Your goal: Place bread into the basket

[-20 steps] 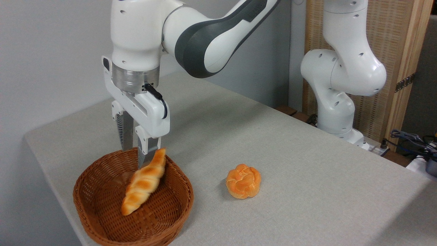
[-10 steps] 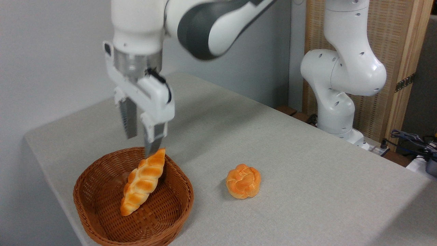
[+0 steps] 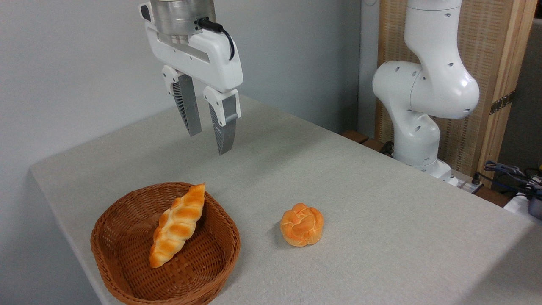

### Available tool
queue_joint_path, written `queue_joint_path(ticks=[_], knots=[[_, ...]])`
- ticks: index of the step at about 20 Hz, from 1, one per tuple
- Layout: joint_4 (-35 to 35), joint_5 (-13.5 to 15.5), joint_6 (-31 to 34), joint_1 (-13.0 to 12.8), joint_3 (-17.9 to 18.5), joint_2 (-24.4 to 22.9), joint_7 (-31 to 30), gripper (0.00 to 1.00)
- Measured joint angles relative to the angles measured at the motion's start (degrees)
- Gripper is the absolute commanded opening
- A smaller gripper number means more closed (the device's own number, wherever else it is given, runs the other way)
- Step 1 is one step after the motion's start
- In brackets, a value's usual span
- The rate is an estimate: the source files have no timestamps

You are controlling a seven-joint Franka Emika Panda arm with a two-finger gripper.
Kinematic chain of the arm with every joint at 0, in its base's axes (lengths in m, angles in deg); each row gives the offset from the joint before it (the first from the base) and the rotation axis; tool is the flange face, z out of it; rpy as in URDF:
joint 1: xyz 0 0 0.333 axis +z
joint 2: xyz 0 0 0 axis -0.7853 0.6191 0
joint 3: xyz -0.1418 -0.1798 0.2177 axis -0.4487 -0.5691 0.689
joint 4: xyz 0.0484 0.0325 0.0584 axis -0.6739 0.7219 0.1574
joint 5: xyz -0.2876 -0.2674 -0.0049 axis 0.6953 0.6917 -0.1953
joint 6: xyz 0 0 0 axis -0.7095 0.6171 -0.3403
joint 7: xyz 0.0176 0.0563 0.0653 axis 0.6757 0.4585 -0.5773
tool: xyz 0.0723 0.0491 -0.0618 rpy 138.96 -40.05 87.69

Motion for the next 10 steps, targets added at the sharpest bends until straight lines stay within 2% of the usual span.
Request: queue_joint_path(ticks=[3, 5, 8, 10], knots=[[-0.17, -0.11, 0.00, 0.00, 0.52, 0.15, -0.11, 1.00], [-0.26, -0.12, 0.00, -0.74, 2.87, 0.15, -0.10, 1.00], [-0.34, -0.13, 0.01, -5.30, 8.99, 0.15, -0.09, 1.00], [-0.38, -0.13, 0.01, -6.73, 10.46, 0.15, -0.09, 1.00]])
